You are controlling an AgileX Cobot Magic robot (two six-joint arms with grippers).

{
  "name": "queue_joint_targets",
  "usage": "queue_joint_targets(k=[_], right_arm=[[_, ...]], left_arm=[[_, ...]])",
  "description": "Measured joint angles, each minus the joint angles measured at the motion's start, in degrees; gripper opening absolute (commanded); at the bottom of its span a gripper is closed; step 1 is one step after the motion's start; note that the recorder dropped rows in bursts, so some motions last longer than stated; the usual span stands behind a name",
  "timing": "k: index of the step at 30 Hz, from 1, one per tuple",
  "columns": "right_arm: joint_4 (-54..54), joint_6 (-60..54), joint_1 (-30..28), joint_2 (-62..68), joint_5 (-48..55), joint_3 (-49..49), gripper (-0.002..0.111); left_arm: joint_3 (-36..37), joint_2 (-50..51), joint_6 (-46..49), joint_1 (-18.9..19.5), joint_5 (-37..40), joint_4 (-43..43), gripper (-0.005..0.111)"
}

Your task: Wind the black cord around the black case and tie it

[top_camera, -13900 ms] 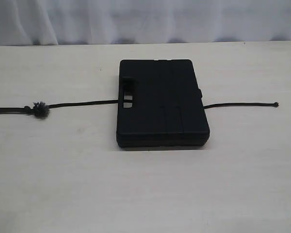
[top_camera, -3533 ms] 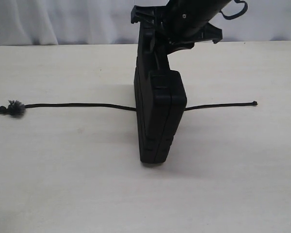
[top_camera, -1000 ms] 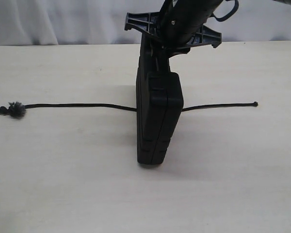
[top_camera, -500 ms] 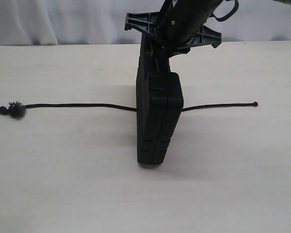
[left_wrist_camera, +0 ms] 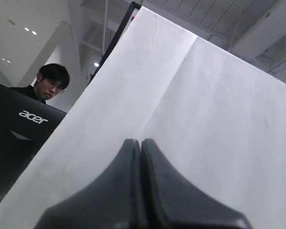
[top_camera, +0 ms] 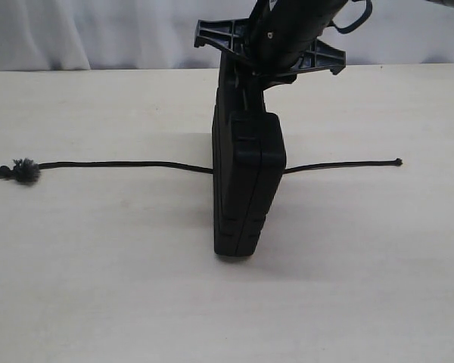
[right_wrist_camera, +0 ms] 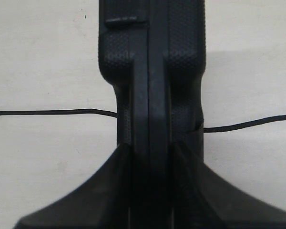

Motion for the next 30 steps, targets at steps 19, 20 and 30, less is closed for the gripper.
queue_joint_targets(k=[19,20,30], right_arm=[[0.00,0.00,0.00,0.00,0.00,0.00,0.004],[0.00,0.00,0.00,0.00,0.00,0.00,0.004],[0.00,0.00,0.00,0.00,0.00,0.00,0.004]], left_arm=[[-44.38,49.67,27.88,0.00,52.49,0.88,0.000],[-46.61,53.37,28.79,-0.11,56.25,2.92,0.000],[-56.24,86.86,11.97,-0.20,78.21,48.98,0.000]])
